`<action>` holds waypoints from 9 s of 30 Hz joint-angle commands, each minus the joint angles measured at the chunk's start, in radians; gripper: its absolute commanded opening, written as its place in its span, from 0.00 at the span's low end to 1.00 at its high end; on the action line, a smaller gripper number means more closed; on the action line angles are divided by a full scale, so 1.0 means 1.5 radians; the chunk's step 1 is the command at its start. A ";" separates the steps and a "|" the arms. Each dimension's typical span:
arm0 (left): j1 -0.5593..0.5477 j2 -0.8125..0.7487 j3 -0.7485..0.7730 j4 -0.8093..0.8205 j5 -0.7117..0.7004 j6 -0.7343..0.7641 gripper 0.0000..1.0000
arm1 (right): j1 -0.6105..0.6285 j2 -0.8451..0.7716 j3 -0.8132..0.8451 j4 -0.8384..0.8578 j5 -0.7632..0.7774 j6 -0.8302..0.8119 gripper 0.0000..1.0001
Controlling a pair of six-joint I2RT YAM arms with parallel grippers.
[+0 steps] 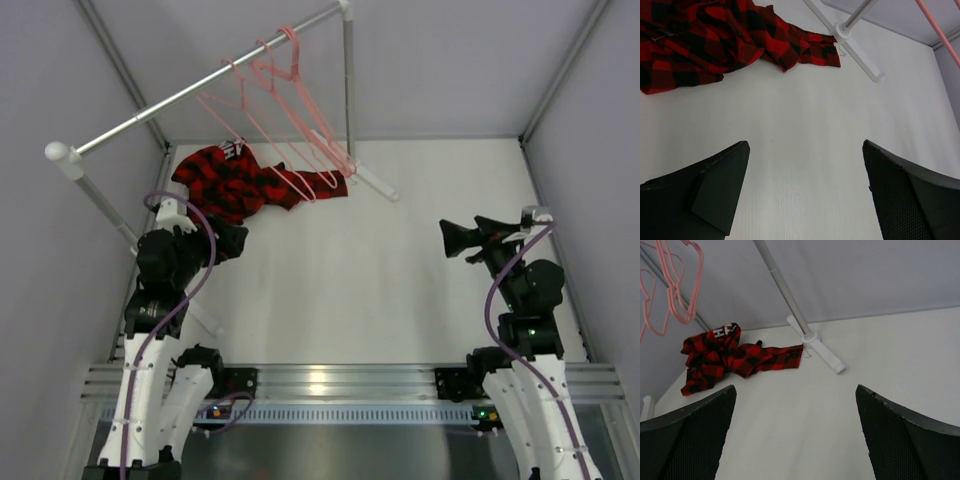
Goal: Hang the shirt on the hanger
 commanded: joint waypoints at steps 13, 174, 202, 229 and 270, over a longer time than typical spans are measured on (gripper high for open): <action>-0.002 0.184 -0.075 0.278 -0.171 -0.145 0.98 | 0.004 0.139 -0.055 0.213 -0.095 0.124 1.00; -0.598 0.719 0.316 0.815 -0.536 0.176 0.00 | 0.129 0.158 -0.148 0.074 0.139 0.430 1.00; -0.600 0.658 0.237 0.873 -0.507 0.227 0.00 | 0.234 0.410 0.078 0.119 0.315 0.292 0.00; -0.723 0.524 0.282 0.454 -0.657 0.173 0.06 | 0.110 0.331 0.431 -0.361 0.023 -0.041 0.00; -0.691 0.592 0.337 0.085 -0.050 0.473 0.98 | 0.110 0.215 0.221 -0.406 -0.030 -0.078 0.00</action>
